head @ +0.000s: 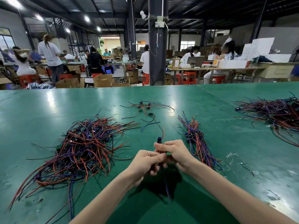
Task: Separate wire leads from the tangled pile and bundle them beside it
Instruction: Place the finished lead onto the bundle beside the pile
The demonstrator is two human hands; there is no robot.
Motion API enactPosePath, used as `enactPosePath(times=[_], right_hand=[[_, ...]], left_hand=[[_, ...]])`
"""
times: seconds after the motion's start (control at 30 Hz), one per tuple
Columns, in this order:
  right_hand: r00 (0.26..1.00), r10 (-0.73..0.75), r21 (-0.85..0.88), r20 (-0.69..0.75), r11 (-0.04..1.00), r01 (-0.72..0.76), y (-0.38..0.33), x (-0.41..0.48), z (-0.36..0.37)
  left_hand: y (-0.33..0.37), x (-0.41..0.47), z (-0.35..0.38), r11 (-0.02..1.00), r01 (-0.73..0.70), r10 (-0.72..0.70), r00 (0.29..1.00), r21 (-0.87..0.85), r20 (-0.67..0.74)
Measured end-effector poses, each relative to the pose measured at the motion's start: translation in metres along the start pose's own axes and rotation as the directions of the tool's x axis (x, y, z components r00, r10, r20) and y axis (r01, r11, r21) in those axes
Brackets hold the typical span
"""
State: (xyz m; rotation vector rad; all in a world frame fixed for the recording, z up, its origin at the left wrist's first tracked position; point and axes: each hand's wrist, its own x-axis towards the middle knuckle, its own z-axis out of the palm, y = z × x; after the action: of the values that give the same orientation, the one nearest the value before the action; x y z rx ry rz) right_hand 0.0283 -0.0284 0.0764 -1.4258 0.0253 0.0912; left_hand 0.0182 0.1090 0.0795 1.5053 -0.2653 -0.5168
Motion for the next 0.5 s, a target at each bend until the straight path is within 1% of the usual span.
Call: enactPosePath(times=[0.17, 0.4, 0.5], right_hand=[[0.989, -0.092, -0.059, -0.119, 0.995, 0.085, -0.002, 0.009, -0.015], [0.975, -0.104, -0.101, -0.196, 0.991, 0.085, -0.001, 0.017, -0.031], [0.972, -0.11, -0.114, -0.205, 0.99, 0.088, 0.001, 0.019, -0.033]], left_hand=[[0.005, -0.008, 0.008, 0.996, -0.068, 0.059, 0.988, 0.06, 0.143], [0.005, -0.018, 0.016, 0.986, -0.122, 0.082, 0.949, 0.114, 0.305], [0.007, -0.019, 0.013, 0.981, -0.133, 0.078, 0.937, 0.144, 0.341]])
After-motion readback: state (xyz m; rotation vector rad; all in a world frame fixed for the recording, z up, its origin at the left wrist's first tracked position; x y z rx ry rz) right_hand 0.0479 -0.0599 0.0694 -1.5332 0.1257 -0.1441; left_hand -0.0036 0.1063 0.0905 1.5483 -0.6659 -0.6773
